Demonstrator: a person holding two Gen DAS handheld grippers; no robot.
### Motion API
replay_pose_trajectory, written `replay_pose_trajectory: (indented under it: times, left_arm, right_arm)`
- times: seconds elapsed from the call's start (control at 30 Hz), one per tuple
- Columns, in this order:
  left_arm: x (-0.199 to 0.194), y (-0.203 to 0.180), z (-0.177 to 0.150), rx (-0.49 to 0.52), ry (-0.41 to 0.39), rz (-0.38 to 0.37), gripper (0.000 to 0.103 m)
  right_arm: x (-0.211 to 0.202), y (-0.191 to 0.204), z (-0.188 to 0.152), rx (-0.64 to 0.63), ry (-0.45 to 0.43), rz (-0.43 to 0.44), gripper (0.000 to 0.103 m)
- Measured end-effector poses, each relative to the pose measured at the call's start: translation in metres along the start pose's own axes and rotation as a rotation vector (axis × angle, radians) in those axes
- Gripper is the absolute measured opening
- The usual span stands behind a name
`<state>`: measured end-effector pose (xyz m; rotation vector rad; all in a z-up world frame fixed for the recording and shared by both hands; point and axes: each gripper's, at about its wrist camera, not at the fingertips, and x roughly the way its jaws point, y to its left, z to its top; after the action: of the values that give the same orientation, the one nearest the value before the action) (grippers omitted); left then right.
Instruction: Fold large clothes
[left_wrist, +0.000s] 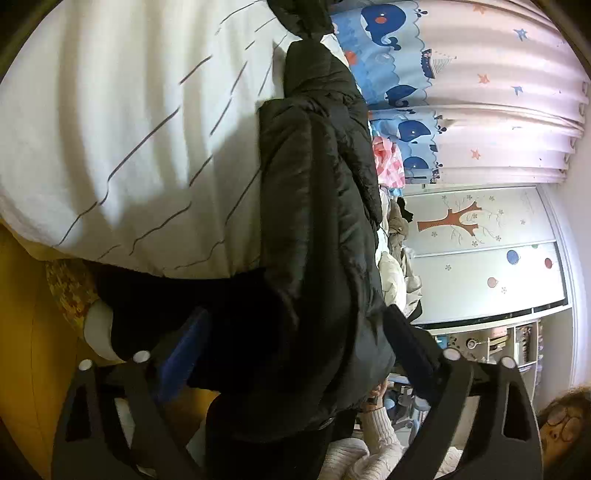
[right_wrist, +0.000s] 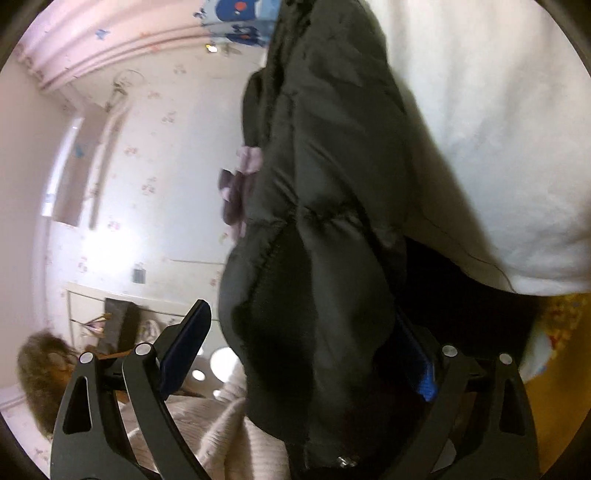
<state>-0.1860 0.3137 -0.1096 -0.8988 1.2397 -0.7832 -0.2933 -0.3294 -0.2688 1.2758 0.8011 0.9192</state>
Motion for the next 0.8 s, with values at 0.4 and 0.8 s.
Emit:
replay_pose_trajectory:
  times: [0.4, 0.8]
  left_arm:
    - [0.039, -0.060, -0.015, 0.132, -0.029, 0.067, 0.018]
    - [0.011, -0.065, -0.046, 0.240, 0.132, 0.049, 0.034]
  right_arm:
    - [0.003, 0.087, 0.007, -0.288, -0.128, -0.085, 0.017]
    - [-0.032, 0.076, -0.034, -0.222, 0.003, -0.098, 0.056]
